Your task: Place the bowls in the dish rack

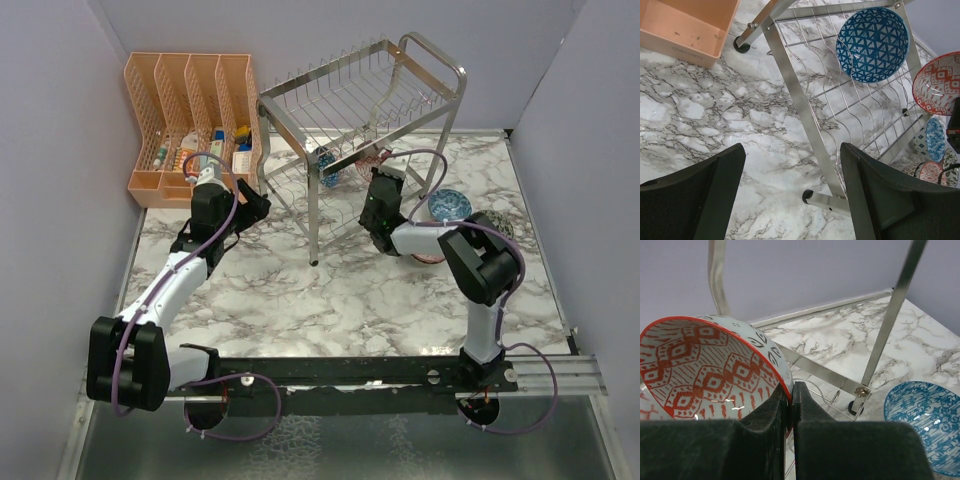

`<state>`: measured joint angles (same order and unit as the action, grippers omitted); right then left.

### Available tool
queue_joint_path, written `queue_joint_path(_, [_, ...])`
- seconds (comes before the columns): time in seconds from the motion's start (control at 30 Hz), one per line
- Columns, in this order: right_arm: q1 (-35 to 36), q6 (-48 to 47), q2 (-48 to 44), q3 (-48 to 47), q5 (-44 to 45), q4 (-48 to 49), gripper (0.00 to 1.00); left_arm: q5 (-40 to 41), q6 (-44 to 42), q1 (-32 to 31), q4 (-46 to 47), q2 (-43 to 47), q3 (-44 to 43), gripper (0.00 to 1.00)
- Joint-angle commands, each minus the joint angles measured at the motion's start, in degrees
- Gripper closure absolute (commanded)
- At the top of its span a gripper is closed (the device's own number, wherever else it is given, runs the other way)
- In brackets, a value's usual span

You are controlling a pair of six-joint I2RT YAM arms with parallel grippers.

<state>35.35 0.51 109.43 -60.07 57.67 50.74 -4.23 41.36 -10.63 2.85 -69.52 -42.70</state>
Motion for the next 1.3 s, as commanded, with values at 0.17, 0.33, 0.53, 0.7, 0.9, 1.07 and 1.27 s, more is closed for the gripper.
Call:
queue_joint_path(0.17, [-2.91,-4.95,7.76,-8.07,2.14,10.32,0.99,-0.23,-0.87,-0.22,1.10,-1.36,-1.09,0.20])
queue_joint_path(0.33, [-4.17,-5.64,11.83,-13.72,0.76,8.37,0.99,-0.10,-0.85,-0.17,1.30,-1.52,-0.91,0.20])
queue_joint_path(0.53, [-4.42,-9.21,17.42,-18.78,-0.06,10.07,0.99,-0.33,-0.79,-0.18,1.69,-1.83,-0.74,0.20])
queue_joint_path(0.7, [-4.42,-10.24,19.91,-21.77,-0.86,10.35,0.99,-0.69,-0.84,-0.20,1.80,-2.11,-0.98,0.20])
queue_joint_path(0.9, [-4.42,-10.35,22.35,-25.88,-3.48,6.43,0.99,-0.71,-0.86,-0.18,1.83,-2.29,-0.99,0.20])
queue_joint_path(1.07, [-4.25,-10.15,23.21,-27.03,-5.24,4.44,0.99,-0.70,-0.85,-0.18,1.99,-2.42,-0.94,0.20])
queue_joint_path(1.27, [-3.49,-11.33,24.69,-28.37,-6.90,3.99,0.99,-1.05,-0.78,-0.18,2.15,-2.39,-1.21,0.20])
